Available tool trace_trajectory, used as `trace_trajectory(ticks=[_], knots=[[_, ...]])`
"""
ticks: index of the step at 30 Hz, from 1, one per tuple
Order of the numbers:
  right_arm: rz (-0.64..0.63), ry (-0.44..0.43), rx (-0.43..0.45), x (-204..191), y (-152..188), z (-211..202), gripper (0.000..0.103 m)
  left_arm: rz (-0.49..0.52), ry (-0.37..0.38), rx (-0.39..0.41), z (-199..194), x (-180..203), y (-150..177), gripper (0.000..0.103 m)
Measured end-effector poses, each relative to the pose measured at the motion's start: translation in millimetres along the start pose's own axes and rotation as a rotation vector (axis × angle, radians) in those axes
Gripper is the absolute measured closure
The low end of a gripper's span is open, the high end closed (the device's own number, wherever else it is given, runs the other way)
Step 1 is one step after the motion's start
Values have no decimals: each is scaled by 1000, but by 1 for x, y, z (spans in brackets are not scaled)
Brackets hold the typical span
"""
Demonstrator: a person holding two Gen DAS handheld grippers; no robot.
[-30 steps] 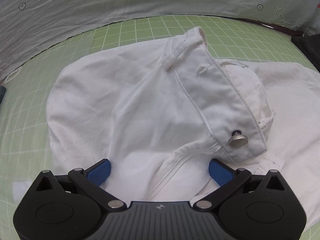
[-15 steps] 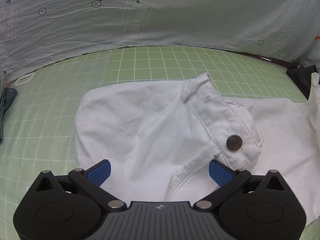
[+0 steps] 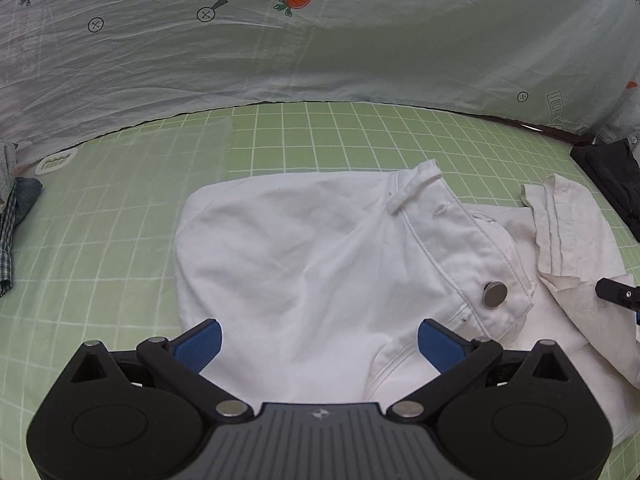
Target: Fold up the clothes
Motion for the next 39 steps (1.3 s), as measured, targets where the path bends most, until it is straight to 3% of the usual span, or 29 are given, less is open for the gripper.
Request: trace_trajectory(ticks=[5,10,14,17,19,24,26,27,32,33,39], knots=[[-14,-51,90,-19,-22,-17,50,-11,-8,4,2,-10,-1,0],[-143,151,89,-7,-34,17,49,3,-10,-45,17,-13,4,0],[-157,231,40,2,-21,51,48,13,-19,-102,30,-17,16,0],[-186,260,36,-2,-8,70,37,-17,-10,-135,37,-22,24,0],[-256,320,31,-4,1,82,24,-33,-17,-160,44,-25,29,0],[-324,406,47,-2,8,93,17,-49,-4,-180,52,-29,35,0],[-308,408,59,1,6,92,19,-43,-3,-181,54,-29,35,0],[-301,409,69,2,5,91,25,-41,-3,-182,54,-29,36,0],[-297,405,101,9,0,83,59,-36,-3,-179,55,-31,38,0],[-292,405,108,11,-1,81,70,-36,-3,-178,55,-31,38,0],[-194,326,121,14,-9,59,75,-37,-7,-167,55,-29,39,0]])
Point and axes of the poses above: each gripper's, at about its wrist camera, not at the fingertips, and z roughly the way its jaws point, x to its right, y to its underside, the point moved 9 cm from there along z, roughly the way its jaws point, and after that the axes turned 11 degrees about z, right-handed, at the moved point
